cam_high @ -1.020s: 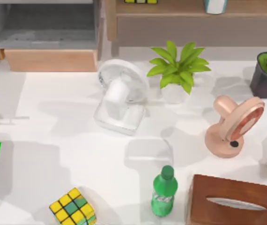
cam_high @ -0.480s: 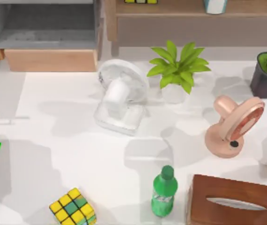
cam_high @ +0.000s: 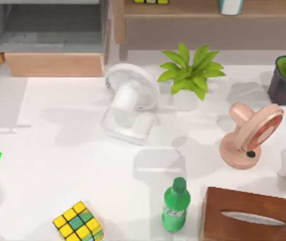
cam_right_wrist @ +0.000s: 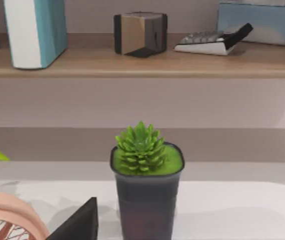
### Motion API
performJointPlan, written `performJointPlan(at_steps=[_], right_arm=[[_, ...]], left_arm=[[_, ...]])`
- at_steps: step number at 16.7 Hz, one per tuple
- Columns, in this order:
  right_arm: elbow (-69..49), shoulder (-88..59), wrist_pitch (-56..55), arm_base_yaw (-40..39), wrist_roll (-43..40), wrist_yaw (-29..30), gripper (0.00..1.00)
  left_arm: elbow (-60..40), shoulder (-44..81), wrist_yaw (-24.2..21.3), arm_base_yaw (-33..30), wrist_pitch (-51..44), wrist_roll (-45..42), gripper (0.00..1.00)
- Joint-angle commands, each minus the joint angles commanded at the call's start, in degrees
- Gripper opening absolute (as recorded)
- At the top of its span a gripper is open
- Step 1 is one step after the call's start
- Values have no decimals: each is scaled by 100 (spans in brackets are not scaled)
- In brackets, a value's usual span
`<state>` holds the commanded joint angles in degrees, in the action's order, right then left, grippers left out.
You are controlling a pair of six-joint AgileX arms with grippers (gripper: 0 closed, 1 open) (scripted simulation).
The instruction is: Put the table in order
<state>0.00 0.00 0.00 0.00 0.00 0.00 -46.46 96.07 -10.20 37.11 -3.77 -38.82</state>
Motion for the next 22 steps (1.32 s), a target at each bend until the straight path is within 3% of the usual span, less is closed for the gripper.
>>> performJointPlan(at_steps=[5, 13, 17, 22], right_arm=[[0, 0, 0, 0, 0, 0, 100], [0, 0, 0, 0, 0, 0, 100], [0, 0, 0, 0, 0, 0, 100], [0, 0, 0, 0, 0, 0, 100]], left_arm=[[643, 375, -1082, 688, 3065, -1705, 100], [1694, 1295, -2871, 580, 7716, -4120, 100], [2024, 1645, -3267, 485, 8881, -4926, 100], [2140, 1804, -3343, 409, 9204, -5233, 100]])
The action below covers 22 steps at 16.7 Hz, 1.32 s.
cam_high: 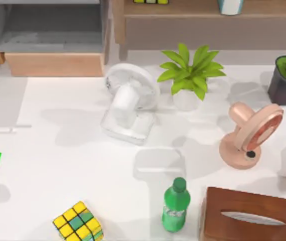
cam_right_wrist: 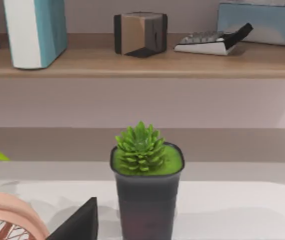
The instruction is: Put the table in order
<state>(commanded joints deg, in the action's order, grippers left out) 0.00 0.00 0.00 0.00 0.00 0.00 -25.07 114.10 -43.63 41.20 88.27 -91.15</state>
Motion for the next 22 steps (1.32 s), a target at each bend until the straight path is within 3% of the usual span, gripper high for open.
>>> performJointPlan(at_steps=[13, 22], right_arm=[[0, 0, 0, 0, 0, 0, 100], [0, 0, 0, 0, 0, 0, 100]], left_arm=[[-448, 176, 343, -345, -262, 7, 100], [-448, 176, 343, -345, -262, 7, 32]])
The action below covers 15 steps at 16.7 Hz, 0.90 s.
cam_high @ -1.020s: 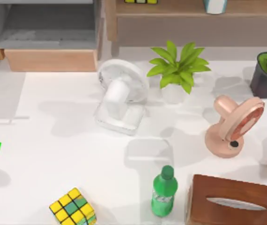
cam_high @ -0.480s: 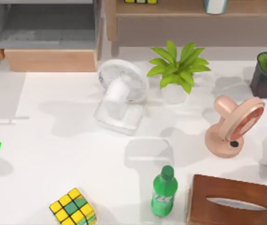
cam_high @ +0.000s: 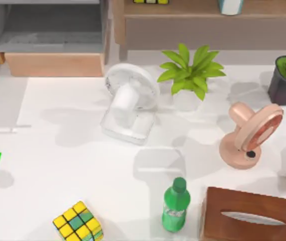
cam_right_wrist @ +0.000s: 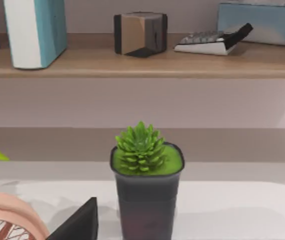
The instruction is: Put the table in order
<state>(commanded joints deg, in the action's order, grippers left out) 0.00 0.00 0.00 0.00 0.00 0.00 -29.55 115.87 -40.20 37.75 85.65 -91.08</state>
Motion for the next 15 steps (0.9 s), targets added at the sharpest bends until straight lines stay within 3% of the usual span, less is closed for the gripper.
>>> performJointPlan(at_steps=[4, 15], right_arm=[[0, 0, 0, 0, 0, 0, 100], [0, 0, 0, 0, 0, 0, 100]], left_arm=[[0, 0, 0, 0, 0, 0, 2], [-85, 109, 36, -54, -111, 15, 0]])
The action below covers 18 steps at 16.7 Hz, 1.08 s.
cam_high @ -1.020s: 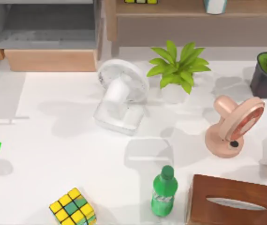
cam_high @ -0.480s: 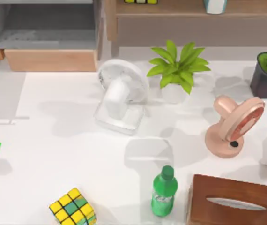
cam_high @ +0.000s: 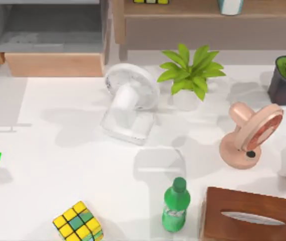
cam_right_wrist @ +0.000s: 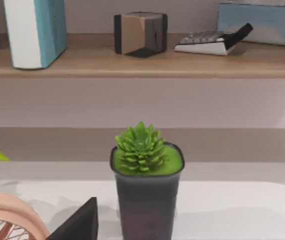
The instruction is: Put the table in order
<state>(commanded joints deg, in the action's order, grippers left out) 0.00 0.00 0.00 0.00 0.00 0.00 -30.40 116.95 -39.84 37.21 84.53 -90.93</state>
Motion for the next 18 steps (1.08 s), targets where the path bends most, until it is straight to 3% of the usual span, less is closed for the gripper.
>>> performJointPlan(at_steps=[7, 13, 18], right_arm=[[0, 0, 0, 0, 0, 0, 100], [0, 0, 0, 0, 0, 0, 100], [0, 0, 0, 0, 0, 0, 100]], left_arm=[[-1105, 450, 619, -594, -615, 31, 0], [-1230, 533, 667, -640, -711, 34, 0], [-2227, 962, 1014, -968, -1218, 39, 0]])
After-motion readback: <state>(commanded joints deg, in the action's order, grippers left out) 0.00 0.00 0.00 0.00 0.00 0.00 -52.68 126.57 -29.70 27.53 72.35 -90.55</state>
